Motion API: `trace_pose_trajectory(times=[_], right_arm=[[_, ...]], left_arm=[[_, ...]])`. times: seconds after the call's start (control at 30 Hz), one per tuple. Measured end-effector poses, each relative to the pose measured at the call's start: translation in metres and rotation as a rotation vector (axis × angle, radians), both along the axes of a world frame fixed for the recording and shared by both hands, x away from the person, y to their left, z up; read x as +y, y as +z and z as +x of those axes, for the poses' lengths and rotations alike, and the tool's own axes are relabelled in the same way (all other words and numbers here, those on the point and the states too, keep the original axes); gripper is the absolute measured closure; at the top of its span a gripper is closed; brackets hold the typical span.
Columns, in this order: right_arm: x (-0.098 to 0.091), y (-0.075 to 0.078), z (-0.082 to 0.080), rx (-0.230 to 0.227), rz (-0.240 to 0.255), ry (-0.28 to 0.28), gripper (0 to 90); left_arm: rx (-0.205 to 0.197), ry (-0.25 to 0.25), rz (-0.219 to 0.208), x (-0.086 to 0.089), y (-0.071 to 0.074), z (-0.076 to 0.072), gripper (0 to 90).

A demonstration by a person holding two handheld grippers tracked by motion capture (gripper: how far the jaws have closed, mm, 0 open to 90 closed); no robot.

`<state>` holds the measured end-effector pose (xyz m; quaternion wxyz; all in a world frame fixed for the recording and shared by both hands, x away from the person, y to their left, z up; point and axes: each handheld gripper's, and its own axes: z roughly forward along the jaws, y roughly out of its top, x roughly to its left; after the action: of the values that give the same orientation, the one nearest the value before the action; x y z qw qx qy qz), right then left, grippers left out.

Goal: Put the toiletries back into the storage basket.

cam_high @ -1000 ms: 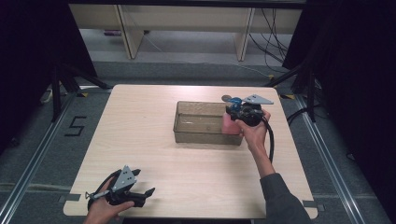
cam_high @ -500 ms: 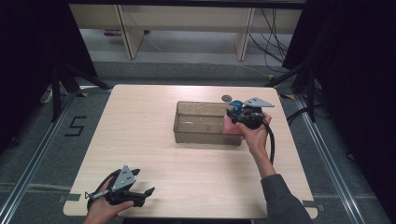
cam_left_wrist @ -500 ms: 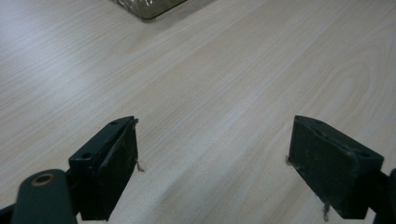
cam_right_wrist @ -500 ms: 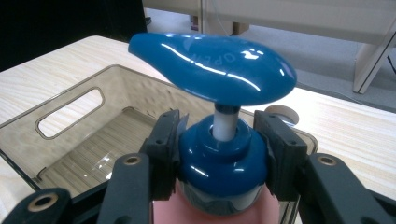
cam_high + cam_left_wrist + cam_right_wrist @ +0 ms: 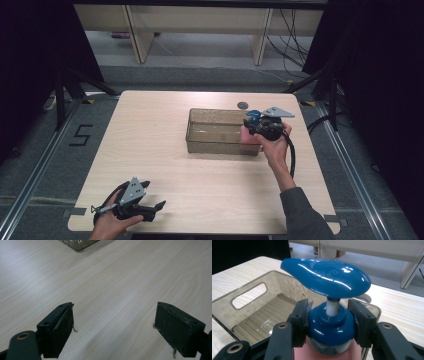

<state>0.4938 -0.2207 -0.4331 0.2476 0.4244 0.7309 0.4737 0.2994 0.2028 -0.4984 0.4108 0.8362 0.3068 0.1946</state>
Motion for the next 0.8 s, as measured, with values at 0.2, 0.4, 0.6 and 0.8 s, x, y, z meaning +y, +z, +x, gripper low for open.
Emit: trace_pose_trajectory(times=[0.2, 0.4, 0.6, 0.8], right_arm=[[0.0002, -0.0016, -0.0006, -0.014, -0.008, 0.005, 53.6], [0.0026, -0.0038, -0.0032, 0.022, 0.0, 0.001, 53.6], [0.0, -0.0036, -0.0027, -0.01, -0.032, 0.006, 53.6], [0.004, -0.0039, -0.0052, 0.008, -0.026, 0.007, 53.6]], left_arm=[[0.003, 0.001, -0.001, -0.0002, -0.0004, -0.0002, 15.4], [0.002, 0.007, -0.001, 0.0, 0.0002, -0.0006, 15.4], [0.002, 0.006, 0.001, -0.0001, 0.0004, -0.0006, 15.4], [0.0, 0.006, 0.001, -0.0002, 0.0004, -0.0002, 15.4]])
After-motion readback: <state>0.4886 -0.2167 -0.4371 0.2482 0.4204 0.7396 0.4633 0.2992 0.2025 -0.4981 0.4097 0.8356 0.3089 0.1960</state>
